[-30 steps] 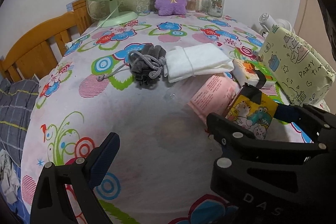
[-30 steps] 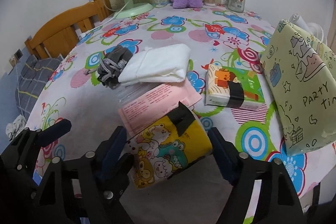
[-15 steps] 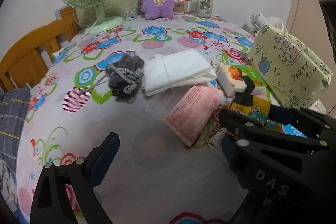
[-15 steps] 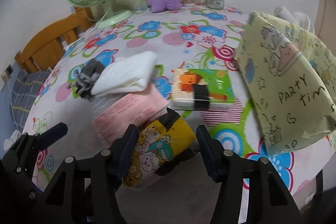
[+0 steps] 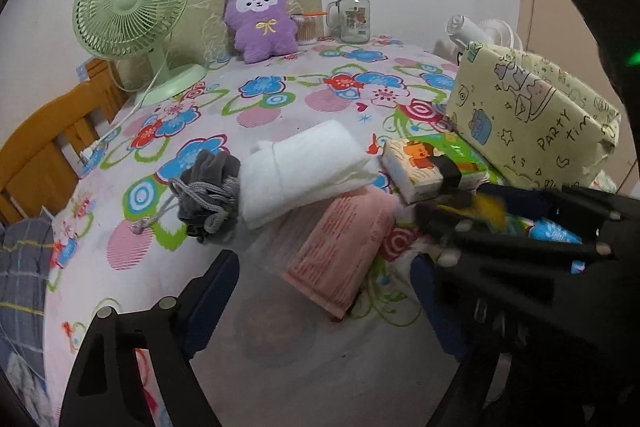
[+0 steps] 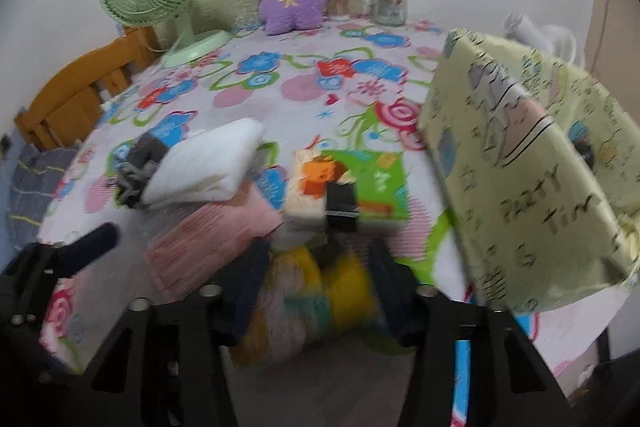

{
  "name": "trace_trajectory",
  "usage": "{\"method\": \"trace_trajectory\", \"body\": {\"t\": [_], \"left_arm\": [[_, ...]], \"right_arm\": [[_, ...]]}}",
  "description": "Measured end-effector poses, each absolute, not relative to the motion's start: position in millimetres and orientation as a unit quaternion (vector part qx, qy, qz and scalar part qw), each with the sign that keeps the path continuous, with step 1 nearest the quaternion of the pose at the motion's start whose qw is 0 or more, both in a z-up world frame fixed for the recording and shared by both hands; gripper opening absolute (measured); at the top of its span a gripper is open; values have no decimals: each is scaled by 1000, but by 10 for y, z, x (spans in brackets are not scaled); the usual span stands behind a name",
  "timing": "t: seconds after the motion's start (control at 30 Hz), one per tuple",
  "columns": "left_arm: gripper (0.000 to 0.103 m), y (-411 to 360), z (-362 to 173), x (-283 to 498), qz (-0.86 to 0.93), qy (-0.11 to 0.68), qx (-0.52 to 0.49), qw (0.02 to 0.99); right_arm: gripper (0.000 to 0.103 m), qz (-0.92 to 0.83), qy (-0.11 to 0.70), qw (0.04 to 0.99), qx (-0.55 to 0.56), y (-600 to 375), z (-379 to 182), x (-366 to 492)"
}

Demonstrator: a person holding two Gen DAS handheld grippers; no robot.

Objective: Organize soft objects
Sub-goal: 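Grasp the pink packet with the left tool while the right tool lifts the tissue pack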

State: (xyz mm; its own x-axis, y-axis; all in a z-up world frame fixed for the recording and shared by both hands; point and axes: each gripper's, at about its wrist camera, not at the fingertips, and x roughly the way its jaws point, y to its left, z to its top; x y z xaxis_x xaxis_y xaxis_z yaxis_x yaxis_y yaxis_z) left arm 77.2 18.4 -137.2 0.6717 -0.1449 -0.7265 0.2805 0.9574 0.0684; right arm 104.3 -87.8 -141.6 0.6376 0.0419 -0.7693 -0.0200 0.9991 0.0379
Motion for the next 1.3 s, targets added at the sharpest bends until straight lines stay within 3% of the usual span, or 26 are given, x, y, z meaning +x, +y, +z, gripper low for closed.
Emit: {"method": "trace_trajectory", "body": {"t": [0.33, 0.4, 0.47, 0.7, 0.8, 1.13, 1.3], "left_arm": [[78, 208, -1448, 898, -118, 404, 97, 902], [77, 163, -1475, 897, -124, 405, 104, 900], [75, 120, -1502, 912, -128, 406, 109, 898], [49, 32, -1519, 961, -130, 397, 118, 901], [44, -14, -1522, 923, -132, 388, 133, 902], [41, 113, -1484, 715, -114, 391, 116, 906], [41, 172, -1527, 580, -102, 396, 103, 907]], "right_arm": [[53, 41, 431, 900, 40, -923, -1396, 1084], [67, 41, 431, 900, 46, -934, -1380, 1081], [75, 44, 426, 902, 51, -940, -1371, 1070], [79, 44, 435, 899, 29, -905, -1408, 1053], [83, 43, 435, 899, 21, -902, -1407, 1041], [89, 53, 440, 896, 11, -866, -1417, 913], [97, 56, 442, 895, 2, -818, -1479, 827]]}}
